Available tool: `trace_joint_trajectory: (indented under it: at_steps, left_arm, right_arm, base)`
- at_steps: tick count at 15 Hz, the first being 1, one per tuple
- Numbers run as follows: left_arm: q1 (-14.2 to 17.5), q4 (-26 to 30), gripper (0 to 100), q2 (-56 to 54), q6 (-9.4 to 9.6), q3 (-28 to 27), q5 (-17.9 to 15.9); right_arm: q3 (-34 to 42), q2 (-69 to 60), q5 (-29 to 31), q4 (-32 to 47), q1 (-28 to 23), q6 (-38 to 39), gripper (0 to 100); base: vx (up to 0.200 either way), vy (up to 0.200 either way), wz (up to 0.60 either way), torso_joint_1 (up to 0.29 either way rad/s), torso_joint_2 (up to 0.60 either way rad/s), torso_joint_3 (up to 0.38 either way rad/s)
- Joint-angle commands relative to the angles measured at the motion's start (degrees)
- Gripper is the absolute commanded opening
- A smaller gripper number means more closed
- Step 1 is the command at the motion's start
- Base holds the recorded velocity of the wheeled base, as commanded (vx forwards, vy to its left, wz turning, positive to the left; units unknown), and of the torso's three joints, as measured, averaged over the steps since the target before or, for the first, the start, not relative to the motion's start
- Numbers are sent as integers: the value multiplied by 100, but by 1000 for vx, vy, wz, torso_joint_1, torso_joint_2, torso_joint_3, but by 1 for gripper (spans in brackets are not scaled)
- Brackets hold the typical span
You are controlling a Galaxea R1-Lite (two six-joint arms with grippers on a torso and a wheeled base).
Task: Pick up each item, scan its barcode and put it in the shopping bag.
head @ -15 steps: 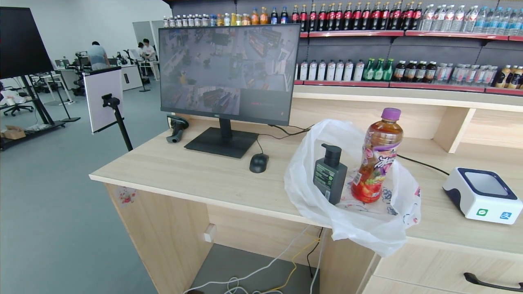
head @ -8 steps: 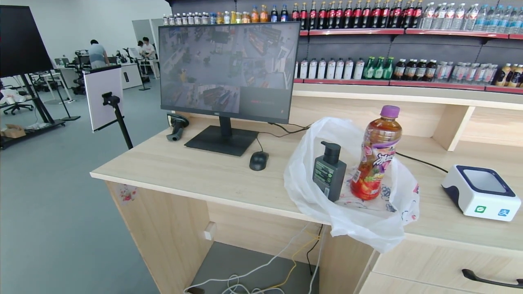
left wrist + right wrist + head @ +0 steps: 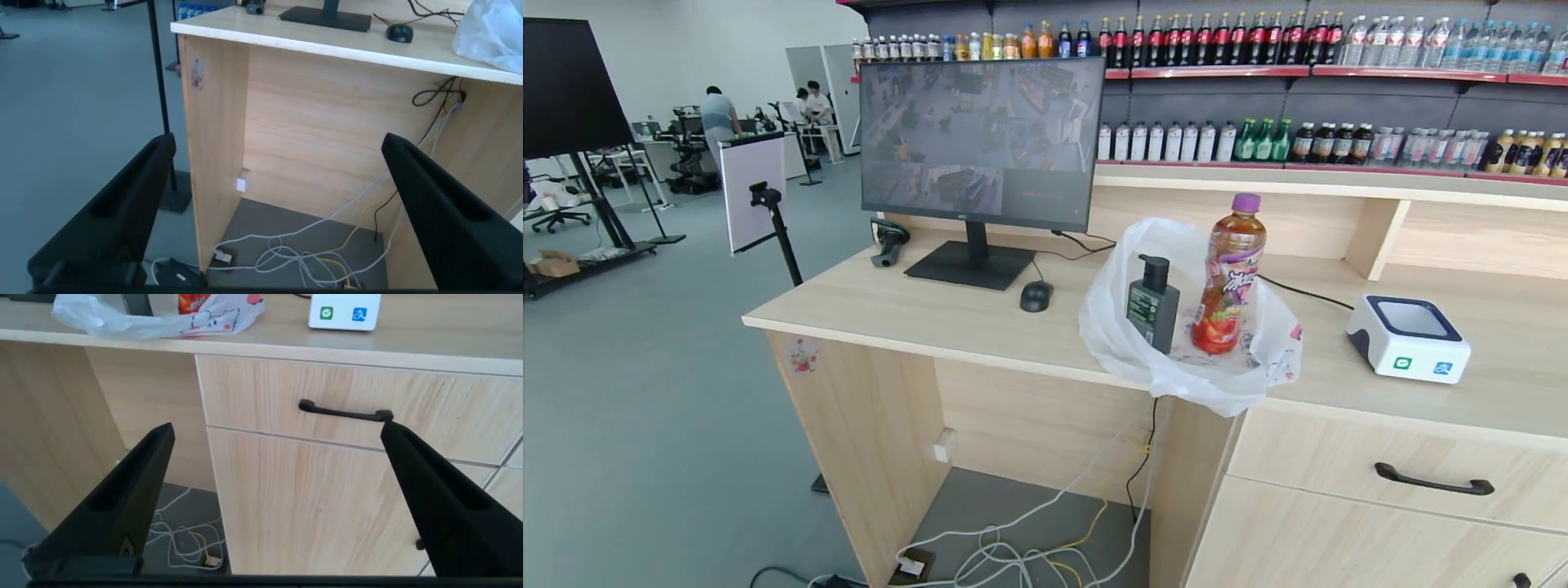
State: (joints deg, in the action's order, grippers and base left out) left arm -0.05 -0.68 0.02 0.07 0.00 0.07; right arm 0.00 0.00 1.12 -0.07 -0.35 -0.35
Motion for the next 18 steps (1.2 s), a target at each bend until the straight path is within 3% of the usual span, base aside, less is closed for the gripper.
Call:
trace_joint_trajectory:
  at_steps: [1, 14, 18]
  left_arm:
    - [5, -2, 100, -2, 1, 0, 1]
    - [5, 24, 100, -2, -7, 0, 1]
    - [5, 24, 100, -2, -7, 0, 1]
  right_arm:
    - [0, 0, 2, -1, 0, 0, 100]
    - [0, 0, 2, -1, 0, 9, 100]
    - [0, 0, 2, -1, 0, 9, 100]
  base:
    - [0, 0, -600, 17, 12, 7]
    - [0, -185, -46, 5, 2, 2]
    - [0, 0, 0, 0, 0, 0]
